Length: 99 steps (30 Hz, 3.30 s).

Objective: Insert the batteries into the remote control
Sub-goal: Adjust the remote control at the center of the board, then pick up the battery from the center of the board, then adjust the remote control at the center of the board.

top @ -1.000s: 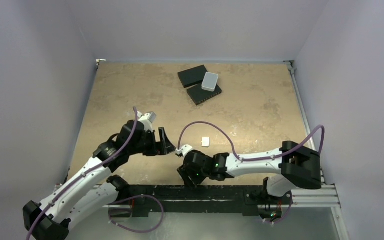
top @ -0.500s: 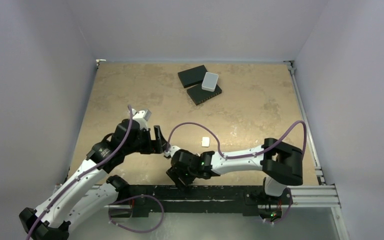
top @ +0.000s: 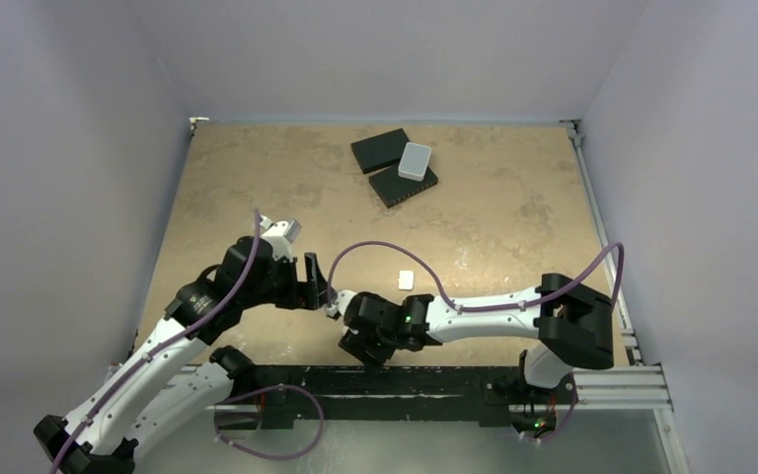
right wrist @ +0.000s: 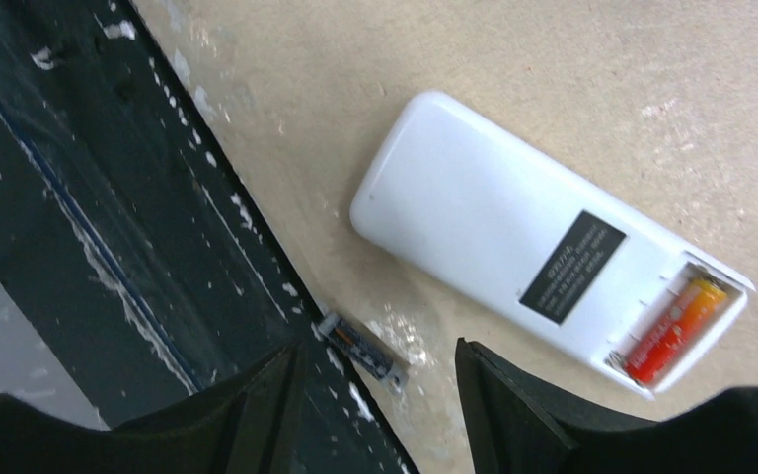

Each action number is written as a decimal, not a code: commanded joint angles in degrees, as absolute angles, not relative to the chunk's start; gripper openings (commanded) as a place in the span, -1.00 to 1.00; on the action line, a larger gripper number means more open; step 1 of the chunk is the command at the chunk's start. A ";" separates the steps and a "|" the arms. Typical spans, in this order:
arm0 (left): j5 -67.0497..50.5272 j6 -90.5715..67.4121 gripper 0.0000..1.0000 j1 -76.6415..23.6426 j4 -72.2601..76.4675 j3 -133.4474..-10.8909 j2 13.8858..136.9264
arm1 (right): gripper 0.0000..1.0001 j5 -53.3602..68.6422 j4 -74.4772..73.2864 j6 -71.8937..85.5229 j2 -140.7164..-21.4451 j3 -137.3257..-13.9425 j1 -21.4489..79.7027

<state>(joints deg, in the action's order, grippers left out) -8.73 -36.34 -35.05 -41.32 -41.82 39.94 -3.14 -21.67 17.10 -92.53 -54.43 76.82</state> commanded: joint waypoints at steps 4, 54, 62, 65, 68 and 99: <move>-11.16 -36.05 0.61 -35.68 -39.93 -44.33 39.31 | 0.22 -2.95 -22.56 11.57 -89.25 -56.52 77.17; 2.32 -42.87 0.61 -35.67 -53.94 -51.39 29.26 | -0.30 -7.49 -25.40 19.21 -94.59 -53.25 80.42; 0.27 -43.33 0.61 -35.67 -52.27 -49.59 30.07 | -0.63 -8.58 -24.72 22.14 -94.07 -51.25 80.51; -1.69 -43.62 0.61 -35.64 -51.83 -48.68 30.30 | -0.75 -10.08 -24.50 23.05 -92.21 -50.52 80.51; -3.81 -44.30 0.61 -35.64 -51.24 -47.62 30.24 | -0.89 -11.43 -25.50 25.25 -89.69 -50.28 80.54; -25.49 -67.97 0.58 -35.77 -16.76 -16.16 31.16 | -1.00 -15.12 -22.55 16.55 -89.19 -61.85 59.75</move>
